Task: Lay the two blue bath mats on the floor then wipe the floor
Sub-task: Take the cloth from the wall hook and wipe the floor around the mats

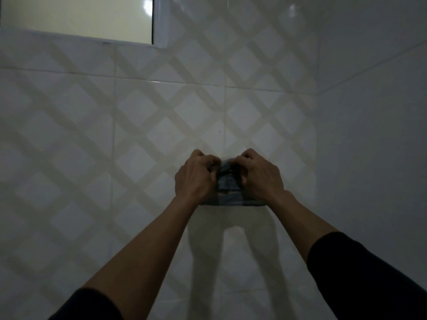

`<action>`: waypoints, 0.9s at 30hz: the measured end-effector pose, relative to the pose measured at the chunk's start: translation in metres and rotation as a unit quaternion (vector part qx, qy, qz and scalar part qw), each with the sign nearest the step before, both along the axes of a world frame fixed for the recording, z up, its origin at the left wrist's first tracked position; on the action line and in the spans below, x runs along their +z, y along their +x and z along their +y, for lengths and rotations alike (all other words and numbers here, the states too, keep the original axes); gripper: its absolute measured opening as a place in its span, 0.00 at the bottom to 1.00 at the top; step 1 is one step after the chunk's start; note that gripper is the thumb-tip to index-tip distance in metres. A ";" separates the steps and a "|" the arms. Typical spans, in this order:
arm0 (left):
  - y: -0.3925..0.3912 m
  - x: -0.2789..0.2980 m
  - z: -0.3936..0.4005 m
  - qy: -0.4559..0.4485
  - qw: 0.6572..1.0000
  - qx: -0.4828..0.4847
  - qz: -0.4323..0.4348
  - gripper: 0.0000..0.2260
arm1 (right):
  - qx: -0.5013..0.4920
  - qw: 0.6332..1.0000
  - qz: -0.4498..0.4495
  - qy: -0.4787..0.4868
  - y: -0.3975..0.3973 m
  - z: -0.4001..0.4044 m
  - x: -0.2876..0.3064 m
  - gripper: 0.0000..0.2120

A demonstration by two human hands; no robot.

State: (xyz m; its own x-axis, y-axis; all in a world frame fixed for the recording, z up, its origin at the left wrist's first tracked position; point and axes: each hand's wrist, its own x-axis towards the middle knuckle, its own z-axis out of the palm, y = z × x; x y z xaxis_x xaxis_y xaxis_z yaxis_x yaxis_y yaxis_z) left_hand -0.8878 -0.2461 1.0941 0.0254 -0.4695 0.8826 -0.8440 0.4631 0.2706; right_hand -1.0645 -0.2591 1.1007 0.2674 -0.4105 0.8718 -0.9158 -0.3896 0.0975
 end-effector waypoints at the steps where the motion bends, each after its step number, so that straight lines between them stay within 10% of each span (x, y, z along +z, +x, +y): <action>1: -0.001 0.003 -0.005 -0.003 1.000 0.005 0.001 0.09 | -0.008 1.000 0.001 -0.002 0.000 -0.004 0.002 0.16; 27: -0.019 -0.035 -0.042 0.023 0.995 0.060 0.077 0.14 | 0.044 0.988 -0.114 0.097 0.006 -0.041 -0.065 0.21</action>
